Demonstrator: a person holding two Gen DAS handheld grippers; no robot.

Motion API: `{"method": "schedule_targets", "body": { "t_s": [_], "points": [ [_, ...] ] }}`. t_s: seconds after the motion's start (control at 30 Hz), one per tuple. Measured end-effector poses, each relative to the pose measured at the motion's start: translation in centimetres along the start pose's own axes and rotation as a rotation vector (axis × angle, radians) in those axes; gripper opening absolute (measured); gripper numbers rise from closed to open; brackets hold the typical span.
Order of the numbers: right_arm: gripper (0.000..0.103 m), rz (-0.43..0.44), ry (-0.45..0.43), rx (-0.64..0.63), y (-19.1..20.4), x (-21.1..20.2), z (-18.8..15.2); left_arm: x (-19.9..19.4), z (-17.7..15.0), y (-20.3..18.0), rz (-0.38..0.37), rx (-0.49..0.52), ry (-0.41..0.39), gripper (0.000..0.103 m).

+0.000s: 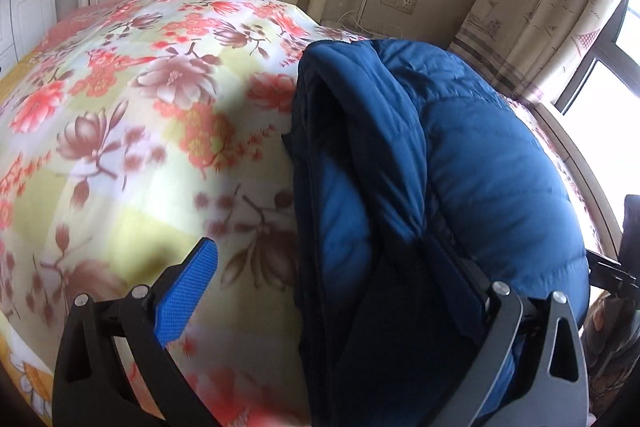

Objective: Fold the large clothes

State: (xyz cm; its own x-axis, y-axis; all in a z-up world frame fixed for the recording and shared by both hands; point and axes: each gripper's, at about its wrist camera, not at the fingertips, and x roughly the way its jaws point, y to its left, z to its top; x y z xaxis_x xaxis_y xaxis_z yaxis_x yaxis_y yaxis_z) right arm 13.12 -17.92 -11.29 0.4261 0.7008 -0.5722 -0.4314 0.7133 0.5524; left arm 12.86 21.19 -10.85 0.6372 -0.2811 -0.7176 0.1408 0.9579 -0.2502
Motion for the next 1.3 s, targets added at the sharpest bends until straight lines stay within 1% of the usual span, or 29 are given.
{"method": "schedule_targets", "body": {
  "t_s": [0.03, 0.07, 0.1, 0.17, 0.3, 0.4, 0.47, 0.53, 0.63, 0.73, 0.8, 0.87, 0.9, 0.93, 0.97, 1.0, 1.03, 1.07, 1.1, 1.2, 1.27, 1.3],
  "points": [
    [0.094, 0.006, 0.015, -0.012, 0.3, 0.6, 0.3, -0.2, -0.3, 0.0, -0.001, -0.002, -0.006, 0.101],
    [0.098, 0.003, 0.024, -0.026, 0.9, 1.3, 0.5, -0.2, -0.4, -0.1, -0.001, -0.003, -0.014, 0.101],
    [0.099, -0.019, 0.026, -0.043, 1.2, 1.9, 0.6, 0.0, -0.4, 0.0, -0.005, -0.006, -0.019, 0.101],
    [0.099, -0.035, 0.027, -0.052, 1.2, 2.6, 0.8, 0.3, -0.5, 0.0, -0.011, -0.011, -0.022, 0.101],
    [0.099, -0.024, 0.034, -0.048, 1.5, 3.2, 1.1, 0.9, -0.7, -0.1, -0.02, -0.015, -0.048, 0.101],
    [0.099, -0.016, 0.036, -0.047, 1.6, 3.4, 1.3, 1.0, -0.7, 0.1, -0.033, -0.024, -0.047, 0.101],
    [0.099, -0.007, 0.041, -0.028, 1.5, 3.4, 1.4, 1.0, -0.6, 0.2, -0.034, -0.025, -0.048, 0.101],
    [0.099, 0.009, 0.042, 0.004, 0.7, 2.3, 0.8, 1.1, -0.6, 0.3, -0.039, -0.028, -0.048, 0.101],
    [0.099, 0.022, 0.052, 0.035, 0.0, 2.7, 0.9, 1.3, -0.6, 0.5, -0.052, -0.036, -0.048, 0.101],
    [0.099, 0.043, 0.052, 0.064, -0.2, 3.2, 0.8, 1.7, -0.6, 1.0, -0.082, -0.058, -0.037, 0.101],
    [0.099, 0.046, 0.048, 0.06, -0.1, 3.5, 0.9, 2.1, -0.6, 1.3, -0.116, -0.081, -0.02, 0.101],
    [0.098, 0.043, 0.037, 0.037, 0.2, 3.6, 0.9, 2.6, -0.5, 1.9, -0.167, -0.109, -0.001, 0.101],
    [0.092, 0.036, 0.022, 0.011, 0.6, 3.4, 0.7, 2.7, -0.4, 1.8, -0.174, -0.1, 0.002, 0.083],
    [0.083, 0.017, 0.0, -0.027, 1.2, 3.0, 0.5, 2.3, -0.3, 1.3, -0.259, -0.096, -0.002, 0.063],
    [0.08, -0.005, -0.023, -0.065, 1.7, 2.6, 0.3, 1.9, -0.2, 0.8, -0.254, -0.092, -0.013, 0.055],
    [0.075, -0.034, -0.048, -0.109, 2.4, 2.3, 0.2, 1.6, -0.2, 0.1, -0.22, -0.07, -0.023, 0.05],
    [0.07, -0.055, -0.067, -0.139, 2.9, 2.0, 0.1, 1.2, -0.1, -1.0, -0.172, -0.033, -0.04, 0.047],
    [0.068, -0.081, -0.09, -0.174, 3.4, 1.8, 0.0, 0.9, 0.1, -1.7, -0.147, -0.025, -0.056, 0.042],
    [0.066, -0.11, -0.113, -0.213, 3.9, 1.4, 0.0, 0.7, 0.3, -2.0, -0.144, -0.033, -0.067, 0.038],
    [0.063, -0.157, -0.17, -0.279, 4.4, 0.2, 0.6, 0.7, 1.1, -2.9, -0.158, -0.047, -0.095, 0.034],
    [0.062, -0.19, -0.209, -0.314, 4.2, -1.2, 1.5, 1.1, 2.1, -4.3, -0.175, -0.042, -0.125, 0.031],
    [0.061, -0.202, -0.22, -0.32, 3.7, -1.7, 1.9, 1.2, 3.2, -5.8, -0.184, -0.022, -0.148, 0.031]
  ]
}}
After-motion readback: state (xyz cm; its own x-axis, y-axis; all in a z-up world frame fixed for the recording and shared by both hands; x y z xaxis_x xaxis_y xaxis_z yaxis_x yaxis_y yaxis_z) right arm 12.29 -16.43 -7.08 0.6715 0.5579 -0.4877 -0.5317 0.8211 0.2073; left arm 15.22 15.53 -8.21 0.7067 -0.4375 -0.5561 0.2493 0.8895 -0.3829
